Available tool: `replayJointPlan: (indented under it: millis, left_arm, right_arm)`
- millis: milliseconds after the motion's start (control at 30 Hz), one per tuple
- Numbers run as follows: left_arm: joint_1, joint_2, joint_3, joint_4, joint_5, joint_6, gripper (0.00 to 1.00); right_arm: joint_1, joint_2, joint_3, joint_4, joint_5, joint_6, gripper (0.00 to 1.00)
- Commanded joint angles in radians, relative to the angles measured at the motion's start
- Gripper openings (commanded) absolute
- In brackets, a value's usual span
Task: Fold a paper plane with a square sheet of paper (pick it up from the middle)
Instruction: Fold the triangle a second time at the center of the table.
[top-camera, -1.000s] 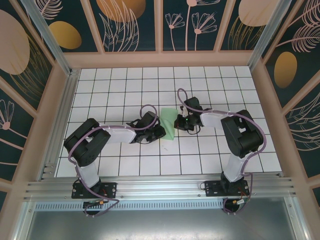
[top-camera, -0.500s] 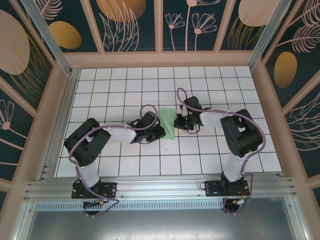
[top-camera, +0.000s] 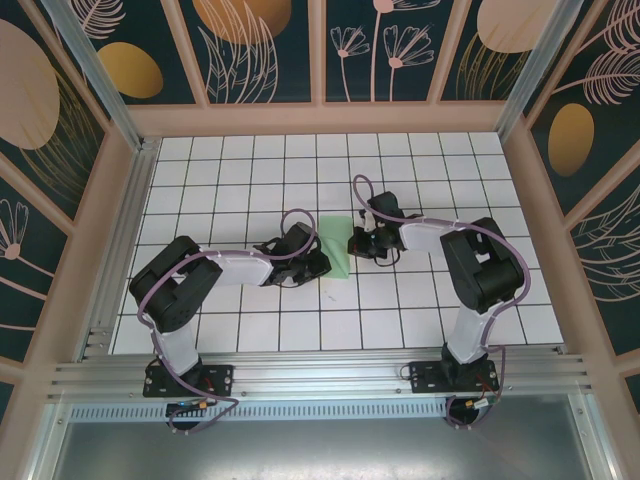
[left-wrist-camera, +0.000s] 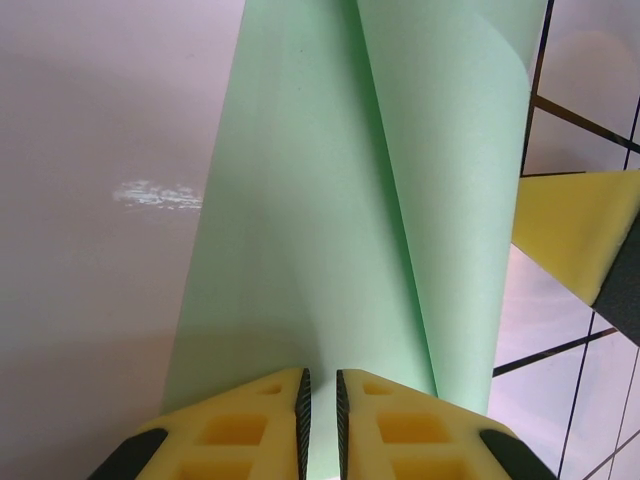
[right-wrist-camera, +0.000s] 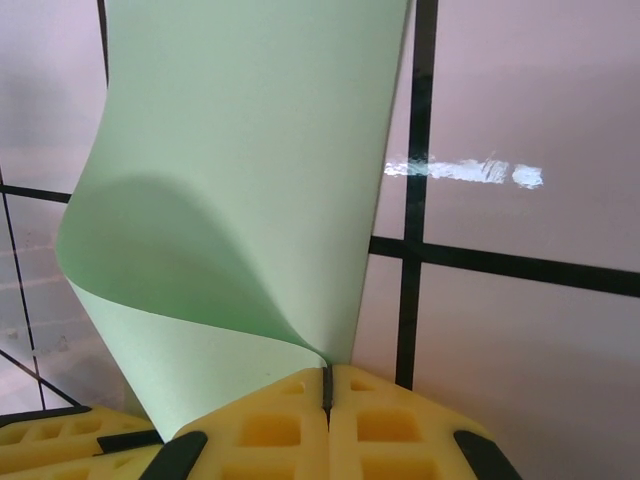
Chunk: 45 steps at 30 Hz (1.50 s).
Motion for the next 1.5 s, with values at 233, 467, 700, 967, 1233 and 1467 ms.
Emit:
replayJointPlan:
  millis: [233,467,700,967,1233,1467]
  left_arm:
    - [-0.005,0.021,0.022,-0.045,0.0,0.023,0.18]
    - [-0.005,0.023,0.021,-0.05,0.0,0.024,0.18]
    - [-0.005,0.024,0.022,-0.052,0.0,0.027,0.18]
    - [-0.004,0.023,0.023,-0.055,-0.001,0.03,0.18]
    - [-0.004,0.016,0.031,-0.06,0.004,0.035,0.18]
    - [-0.002,-0.063,0.085,-0.015,0.014,0.061,0.22]
  right_arm:
    - [-0.01,0.021,0.027,0.004,-0.026,-0.032,0.05]
    - [-0.015,-0.005,0.017,0.023,-0.037,-0.03,0.05]
    - [-0.018,-0.008,0.015,0.035,-0.046,-0.03,0.05]
    - [-0.02,0.021,0.028,0.029,-0.045,-0.032,0.05]
    - [-0.021,0.051,0.036,0.009,-0.02,-0.032,0.05]
    - [-0.023,0.057,0.036,-0.001,-0.012,-0.034,0.05]
